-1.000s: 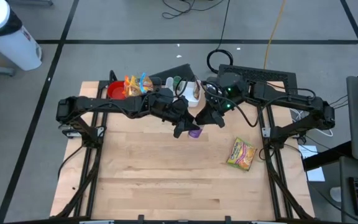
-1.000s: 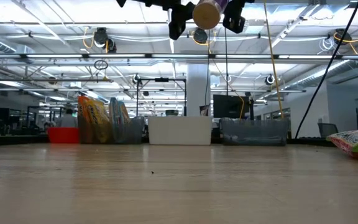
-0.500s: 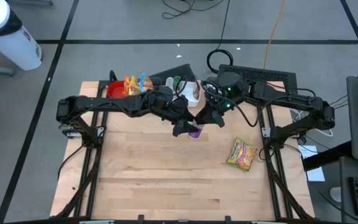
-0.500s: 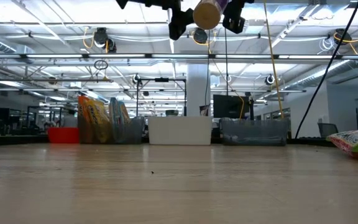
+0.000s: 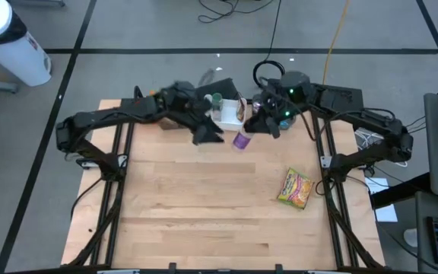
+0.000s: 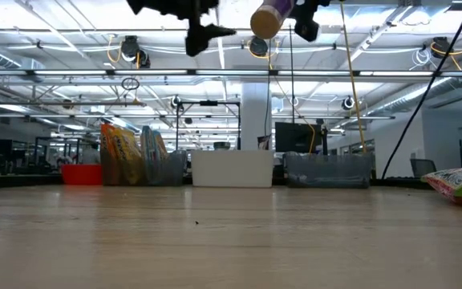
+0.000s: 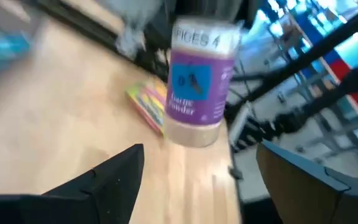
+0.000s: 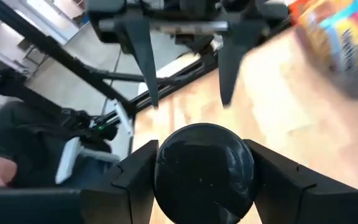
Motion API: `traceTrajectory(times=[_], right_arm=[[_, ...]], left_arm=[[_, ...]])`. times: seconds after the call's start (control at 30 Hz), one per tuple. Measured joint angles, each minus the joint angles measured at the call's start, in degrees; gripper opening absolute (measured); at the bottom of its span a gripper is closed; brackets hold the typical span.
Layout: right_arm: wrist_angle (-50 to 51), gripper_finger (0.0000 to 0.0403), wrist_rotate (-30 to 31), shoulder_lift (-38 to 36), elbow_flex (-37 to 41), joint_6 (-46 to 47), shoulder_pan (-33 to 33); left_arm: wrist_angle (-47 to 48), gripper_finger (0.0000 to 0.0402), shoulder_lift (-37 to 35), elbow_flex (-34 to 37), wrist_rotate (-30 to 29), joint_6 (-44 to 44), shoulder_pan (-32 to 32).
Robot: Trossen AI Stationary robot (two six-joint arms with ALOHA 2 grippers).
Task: Pick & Place Food Item
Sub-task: Put the purple seasoning bottle into the white bin
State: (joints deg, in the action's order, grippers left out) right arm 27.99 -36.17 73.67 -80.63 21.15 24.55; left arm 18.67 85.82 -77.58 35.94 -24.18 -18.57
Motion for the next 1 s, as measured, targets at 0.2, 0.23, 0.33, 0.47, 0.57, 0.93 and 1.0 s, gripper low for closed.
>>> traceTrajectory(times=[0.2, 0.23, 0.33, 0.47, 0.57, 0.93, 1.0], right_arm=[[1.86, 0.0198, 1.37, 2.75, -2.81, -3.49, 3.31], [1.99, 0.0198, 1.88, 3.85, -3.31, -4.23, 3.57], [0.95, 0.0198, 1.94, 7.65, -4.63, -5.47, 4.07], [1.3, 0.0198, 1.96, 14.19, -8.1, -8.62, 4.38], [2.87, 0.0198, 4.89, 18.96, -12.24, -12.06, 4.69], [12.76, 0.0198, 20.24, 32.84, -26.4, -26.29, 5.89], [12.01, 0.0197, 21.94, 34.18, -26.58, -26.49, 6.17]], left_arm=[[4.19, 0.0299, -8.21, -0.12, -3.05, 3.72, -5.21], [4.9, 0.0297, -9.56, -0.07, -3.47, 3.97, -5.92], [4.29, 0.0295, -12.99, -0.11, -5.22, 4.22, -6.95], [4.07, 0.0298, -15.88, -0.11, -5.53, 4.41, -7.2], [4.23, 0.0299, -17.04, -0.11, -5.53, 4.37, -6.67], [4.3, 0.03, -17.28, -0.09, -5.8, 5.39, -3.91], [3.5, 0.03, -17.25, -0.09, -6.39, 5.68, -3.77]])
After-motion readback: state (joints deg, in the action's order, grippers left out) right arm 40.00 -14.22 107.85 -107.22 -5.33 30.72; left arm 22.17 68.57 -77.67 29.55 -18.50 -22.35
